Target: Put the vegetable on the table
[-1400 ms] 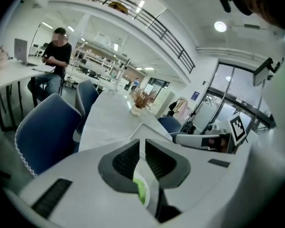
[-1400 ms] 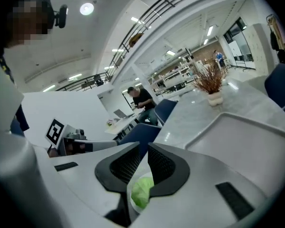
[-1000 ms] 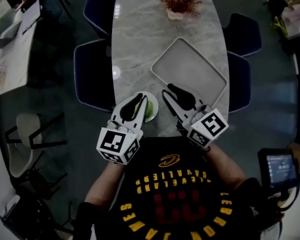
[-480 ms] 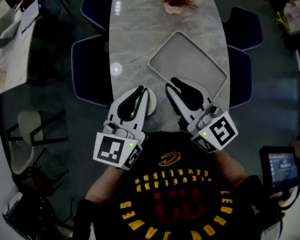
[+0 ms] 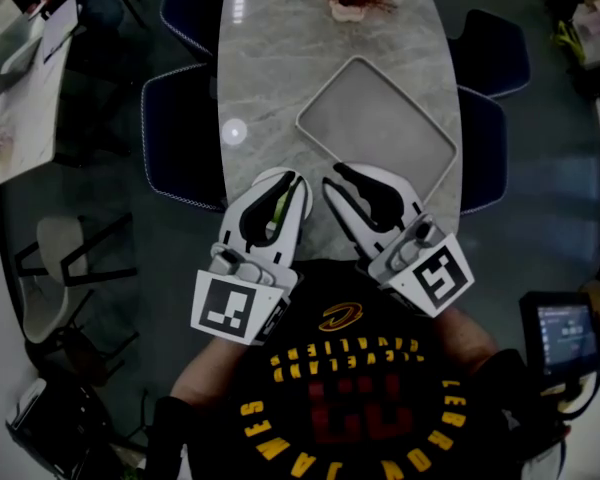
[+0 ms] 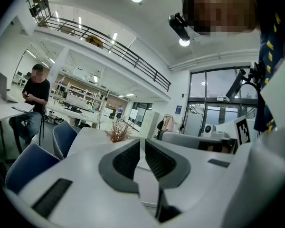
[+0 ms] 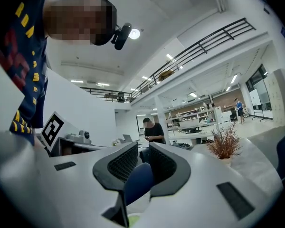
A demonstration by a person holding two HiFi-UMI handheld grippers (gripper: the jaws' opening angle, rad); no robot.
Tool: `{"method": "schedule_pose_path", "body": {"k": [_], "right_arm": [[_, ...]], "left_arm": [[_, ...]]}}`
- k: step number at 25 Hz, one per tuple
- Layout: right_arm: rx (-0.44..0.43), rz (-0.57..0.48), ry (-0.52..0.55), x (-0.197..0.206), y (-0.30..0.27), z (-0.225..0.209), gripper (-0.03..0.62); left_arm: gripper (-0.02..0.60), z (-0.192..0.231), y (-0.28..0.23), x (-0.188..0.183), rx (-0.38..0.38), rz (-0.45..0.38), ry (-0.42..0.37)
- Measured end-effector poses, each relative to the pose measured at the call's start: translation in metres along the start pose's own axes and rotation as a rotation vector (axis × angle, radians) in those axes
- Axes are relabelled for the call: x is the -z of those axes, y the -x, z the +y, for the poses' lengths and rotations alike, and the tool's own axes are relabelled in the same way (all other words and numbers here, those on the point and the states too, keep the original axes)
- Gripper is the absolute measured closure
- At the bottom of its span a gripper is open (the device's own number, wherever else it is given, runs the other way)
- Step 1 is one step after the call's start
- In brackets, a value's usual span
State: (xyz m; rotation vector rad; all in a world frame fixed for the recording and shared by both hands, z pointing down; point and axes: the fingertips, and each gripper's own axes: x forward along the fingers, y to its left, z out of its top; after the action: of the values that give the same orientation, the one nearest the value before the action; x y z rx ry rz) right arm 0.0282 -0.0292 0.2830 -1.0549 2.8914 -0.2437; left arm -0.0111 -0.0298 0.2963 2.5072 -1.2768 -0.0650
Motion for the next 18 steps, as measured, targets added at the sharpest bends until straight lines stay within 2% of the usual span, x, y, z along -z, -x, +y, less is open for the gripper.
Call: {"method": "schedule_pose_path", "body": {"k": [10,18], "right_arm": [[-0.021,0.007,0.016,0.001,0.0026,0.0043,0.514],[-0.02,0.01,0.013,0.0017,-0.0001,0.0023,0.514]], "left_arm": [[0.546,-0.0071,-0.0002,0.0027,0.024,0.017,-0.039],[0.546,-0.0045,-0.0011,0.004,0.03,0.028,-0.039]]}}
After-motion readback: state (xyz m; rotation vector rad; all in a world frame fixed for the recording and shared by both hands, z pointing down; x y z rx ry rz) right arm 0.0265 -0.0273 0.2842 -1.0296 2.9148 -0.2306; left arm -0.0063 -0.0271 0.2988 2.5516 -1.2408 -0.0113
